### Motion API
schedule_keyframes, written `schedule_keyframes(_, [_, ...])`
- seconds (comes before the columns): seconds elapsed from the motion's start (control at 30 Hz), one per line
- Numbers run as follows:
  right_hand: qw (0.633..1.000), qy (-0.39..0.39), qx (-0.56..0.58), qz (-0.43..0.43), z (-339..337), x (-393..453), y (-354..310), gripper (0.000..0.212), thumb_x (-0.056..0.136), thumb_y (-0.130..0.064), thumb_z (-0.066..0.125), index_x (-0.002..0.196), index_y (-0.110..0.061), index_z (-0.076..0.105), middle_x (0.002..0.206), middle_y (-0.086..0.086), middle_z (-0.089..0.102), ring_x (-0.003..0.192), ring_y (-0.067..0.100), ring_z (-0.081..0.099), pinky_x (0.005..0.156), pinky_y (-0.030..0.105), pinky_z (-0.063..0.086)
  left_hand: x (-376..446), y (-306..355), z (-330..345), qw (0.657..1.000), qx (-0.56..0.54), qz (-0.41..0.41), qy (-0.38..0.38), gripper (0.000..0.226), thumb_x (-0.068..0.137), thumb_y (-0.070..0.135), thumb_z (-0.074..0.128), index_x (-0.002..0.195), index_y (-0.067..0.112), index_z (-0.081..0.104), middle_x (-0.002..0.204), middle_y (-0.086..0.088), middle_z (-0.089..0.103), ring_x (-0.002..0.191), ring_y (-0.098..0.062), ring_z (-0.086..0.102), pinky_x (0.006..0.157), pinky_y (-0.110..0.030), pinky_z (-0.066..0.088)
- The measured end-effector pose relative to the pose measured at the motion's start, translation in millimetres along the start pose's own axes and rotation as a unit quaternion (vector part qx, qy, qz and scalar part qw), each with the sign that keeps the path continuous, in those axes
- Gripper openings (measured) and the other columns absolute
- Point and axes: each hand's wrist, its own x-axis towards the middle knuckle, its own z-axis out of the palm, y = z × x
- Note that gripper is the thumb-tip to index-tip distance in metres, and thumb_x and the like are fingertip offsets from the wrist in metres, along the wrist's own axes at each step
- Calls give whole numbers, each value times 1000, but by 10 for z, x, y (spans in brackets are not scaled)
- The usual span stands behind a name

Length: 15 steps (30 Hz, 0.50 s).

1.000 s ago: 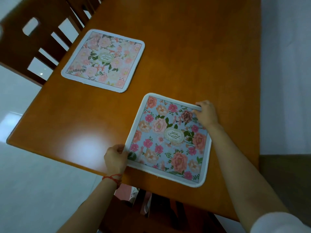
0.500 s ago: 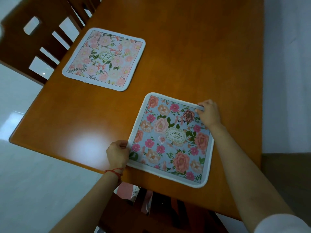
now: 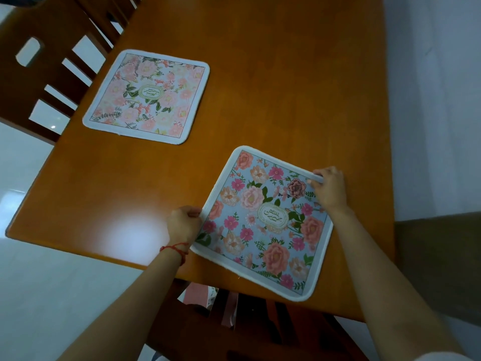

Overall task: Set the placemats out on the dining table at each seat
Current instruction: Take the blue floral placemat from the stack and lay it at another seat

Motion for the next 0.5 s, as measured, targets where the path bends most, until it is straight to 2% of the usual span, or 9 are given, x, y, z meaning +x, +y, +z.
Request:
schedule_keyframes(0.07, [1000,6,-4,8,1,-65,56,34,87,-19,60,116,-1,58,117,19,50,114,32,41,97,38,35,-30,-7,-18,1000,-13,-1,0,23,85,5,57,105,1,67,108,-16,68,83,-17,53,79,-30,49])
schedule_keyframes(0.2, [1000,20,-5,20,7,-158,103,34,87,-20,60,115,-2,58,116,18,50,113,32,41,96,38,35,-139,-76,-86,998,-45,-15,31,24,83,2,59,105,0,67,110,-17,66,87,-19,54,81,-28,45])
schedule_keyframes(0.33, [999,31,-1,30,20,-196,106,33,86,-20,61,114,-2,59,116,19,51,113,32,41,96,39,36,-185,-208,-131,994,-73,-66,45,26,81,0,62,106,2,66,112,-17,65,101,-28,58,88,-31,45])
schedule_keyframes(0.5, [998,41,-3,43,31,-242,111,33,86,-19,61,114,-1,59,115,20,52,111,33,43,95,40,37,-164,-307,-130,984,-98,-140,48,26,79,2,64,105,4,67,113,-16,65,104,-29,58,92,-36,48])
